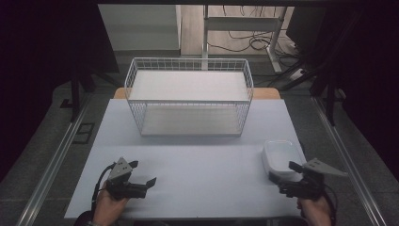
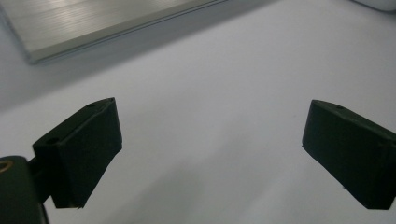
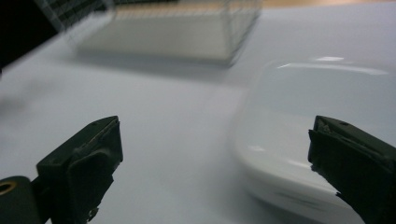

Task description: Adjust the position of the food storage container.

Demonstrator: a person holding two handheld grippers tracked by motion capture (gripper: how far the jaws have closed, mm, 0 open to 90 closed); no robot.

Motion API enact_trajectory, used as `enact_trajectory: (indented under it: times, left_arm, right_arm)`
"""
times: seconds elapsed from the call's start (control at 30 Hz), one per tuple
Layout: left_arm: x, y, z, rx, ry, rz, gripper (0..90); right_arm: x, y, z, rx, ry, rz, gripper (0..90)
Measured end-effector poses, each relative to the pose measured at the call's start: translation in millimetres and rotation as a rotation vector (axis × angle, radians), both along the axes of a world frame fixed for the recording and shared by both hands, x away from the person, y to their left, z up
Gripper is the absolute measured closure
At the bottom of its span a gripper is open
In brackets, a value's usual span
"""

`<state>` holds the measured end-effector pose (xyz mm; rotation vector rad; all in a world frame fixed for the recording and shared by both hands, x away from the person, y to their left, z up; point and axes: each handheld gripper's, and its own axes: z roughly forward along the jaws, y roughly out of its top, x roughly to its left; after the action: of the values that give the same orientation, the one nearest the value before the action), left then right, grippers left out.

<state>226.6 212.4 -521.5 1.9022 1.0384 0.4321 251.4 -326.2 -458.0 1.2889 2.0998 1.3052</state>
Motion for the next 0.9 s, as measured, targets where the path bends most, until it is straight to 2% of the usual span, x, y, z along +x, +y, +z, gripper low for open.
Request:
enact_trajectory:
  times: [0.07,0.1,0.17,0.23,0.27,0.33,0.4,0.67,0.77,0.9]
  left_arm:
    - [-1.6,3.1,0.6,0.002,0.027,0.008,5.2]
    - [-1.7,4.1,0.6,-0.019,0.038,0.008,5.2]
    - [-0.4,6.9,0.1,-0.050,0.052,-0.001,5.3]
    - [-0.4,7.4,0.0,-0.044,0.051,0.000,5.2]
    - [-1.1,6.6,0.1,-0.021,0.041,0.007,4.8]
    - [-0.8,5.8,-0.4,-0.014,0.037,0.008,4.6]
    - [-0.1,5.1,-1.6,-0.008,0.039,0.010,4.5]
    - [1.0,4.0,-3.4,0.005,0.037,0.004,4.5]
    - [1.2,3.8,-4.0,0.007,0.034,0.002,4.5]
    - [1.8,2.6,-6.1,0.031,0.032,-0.001,4.4]
  right_arm:
    - [1.7,15.0,-7.5,-0.080,-0.004,0.029,2.3]
    - [2.1,19.8,-11.9,-0.100,-0.011,0.040,1.9]
    - [3.6,25.4,-18.5,-0.113,-0.020,0.073,0.2]
    - [4.0,27.4,-20.0,-0.124,-0.020,0.073,0.2]
    - [3.1,31.0,-19.7,-0.151,-0.043,0.082,0.2]
    - [1.1,33.4,-18.1,-0.156,-0.051,0.112,0.0]
    - [-0.2,35.3,-17.5,-0.162,-0.052,0.116,0.0]
    - [0.9,41.8,-21.1,-0.196,0.010,0.150,1.0]
    - [2.0,41.5,-19.7,-0.187,0.021,0.142,2.2]
    - [2.5,35.9,-14.9,-0.157,0.024,0.098,6.3]
